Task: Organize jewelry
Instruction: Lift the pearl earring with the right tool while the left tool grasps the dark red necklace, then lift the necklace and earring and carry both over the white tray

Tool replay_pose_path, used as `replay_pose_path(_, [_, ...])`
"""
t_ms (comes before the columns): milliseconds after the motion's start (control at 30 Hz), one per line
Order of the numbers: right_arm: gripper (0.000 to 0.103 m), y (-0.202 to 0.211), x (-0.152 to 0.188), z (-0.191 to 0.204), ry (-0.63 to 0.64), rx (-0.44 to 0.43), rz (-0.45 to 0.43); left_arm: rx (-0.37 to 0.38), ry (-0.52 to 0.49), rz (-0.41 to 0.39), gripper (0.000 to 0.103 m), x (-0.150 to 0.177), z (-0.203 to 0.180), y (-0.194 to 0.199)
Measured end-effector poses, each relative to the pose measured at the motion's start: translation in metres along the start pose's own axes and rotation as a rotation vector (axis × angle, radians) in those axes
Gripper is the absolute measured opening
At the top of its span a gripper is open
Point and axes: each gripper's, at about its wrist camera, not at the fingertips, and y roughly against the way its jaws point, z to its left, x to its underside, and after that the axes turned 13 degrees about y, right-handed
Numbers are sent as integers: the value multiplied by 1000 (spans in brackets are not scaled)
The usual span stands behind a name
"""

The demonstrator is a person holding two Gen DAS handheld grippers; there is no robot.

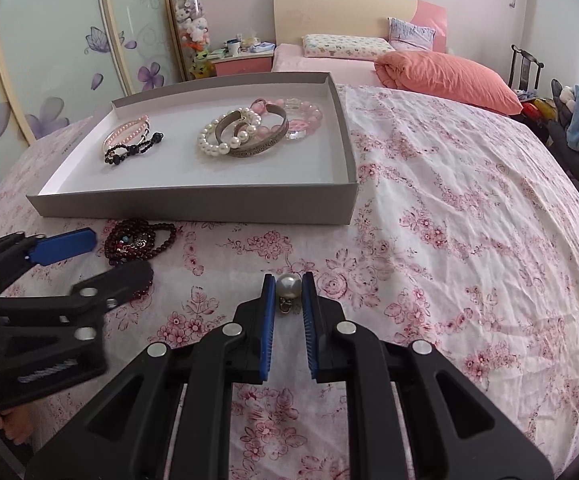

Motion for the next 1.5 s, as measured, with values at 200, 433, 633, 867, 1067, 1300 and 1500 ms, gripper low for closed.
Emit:
replay_pose_path(200, [15, 0, 0, 0, -5, -6, -1, -68, -11, -48, 44, -6, -11, -8])
replay_pose_path(433, [15, 1, 0, 1, 3, 2, 0, -79, -15, -65, 11, 0, 8, 2])
replay_pose_path(633, [14, 0, -4, 17, 44, -12, 4, -104, 30, -60, 10, 12, 62, 25])
replay_pose_path(867, [14, -3, -11, 39, 80, -35, 0, -108, 78, -61, 10, 19, 99, 41])
replay_pose_path(1067, [15, -3, -11, 41, 78, -29, -4, -99, 68, -77, 18, 22, 96, 42])
replay_pose_path(1300, [15, -2, -11, 41, 77, -32, -5, -92, 74, -76, 15, 23, 95, 40])
replay_pose_path(1500, [15, -1, -10, 40, 74, -36, -5, -81, 85, -75, 14, 22, 97, 40])
